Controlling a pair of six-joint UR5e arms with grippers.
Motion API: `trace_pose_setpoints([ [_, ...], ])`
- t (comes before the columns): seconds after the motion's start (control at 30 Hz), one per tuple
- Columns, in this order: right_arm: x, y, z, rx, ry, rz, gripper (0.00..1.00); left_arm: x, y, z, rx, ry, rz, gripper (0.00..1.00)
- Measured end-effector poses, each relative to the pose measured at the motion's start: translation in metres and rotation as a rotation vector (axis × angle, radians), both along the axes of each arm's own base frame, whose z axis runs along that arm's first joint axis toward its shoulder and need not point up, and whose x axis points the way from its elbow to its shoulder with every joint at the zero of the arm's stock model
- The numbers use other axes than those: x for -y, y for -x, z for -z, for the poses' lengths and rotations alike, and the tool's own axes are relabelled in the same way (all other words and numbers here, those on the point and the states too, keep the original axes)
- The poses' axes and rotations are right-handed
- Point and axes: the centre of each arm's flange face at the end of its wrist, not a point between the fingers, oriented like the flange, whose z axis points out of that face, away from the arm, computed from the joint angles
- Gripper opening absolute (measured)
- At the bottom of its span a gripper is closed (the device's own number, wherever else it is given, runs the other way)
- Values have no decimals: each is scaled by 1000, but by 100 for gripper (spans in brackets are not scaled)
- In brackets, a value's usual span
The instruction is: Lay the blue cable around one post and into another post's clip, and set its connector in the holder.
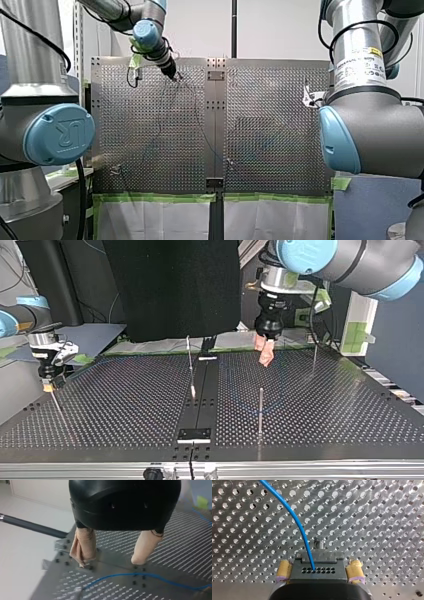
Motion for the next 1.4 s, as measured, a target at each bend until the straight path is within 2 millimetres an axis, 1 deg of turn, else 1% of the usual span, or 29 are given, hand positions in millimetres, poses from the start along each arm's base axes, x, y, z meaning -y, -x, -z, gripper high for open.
trace_pose_setpoints([
  [0.23,0,-1,0,-1,0,-1,100,15,-6,51,-63,-13,74,100],
  [0.33,0,0,-1,-2,-1,0,100,19,-7,73,-87,-34,91,100],
  [0.5,0,0,-1,-4,-3,0,100,19,-10,107,-122,-69,87,100],
  [0.73,0,0,-1,-3,-3,-1,100,17,-8,160,-181,-98,76,100],
  [0.83,0,0,-1,-3,-4,-1,100,15,-4,175,-191,-101,74,100],
  [0.93,0,0,-1,-1,-4,-1,100,12,0,185,-195,-101,70,100],
  [1.4,-1,-2,0,0,-14,-2,100,-1,22,222,-198,-86,46,100],
])
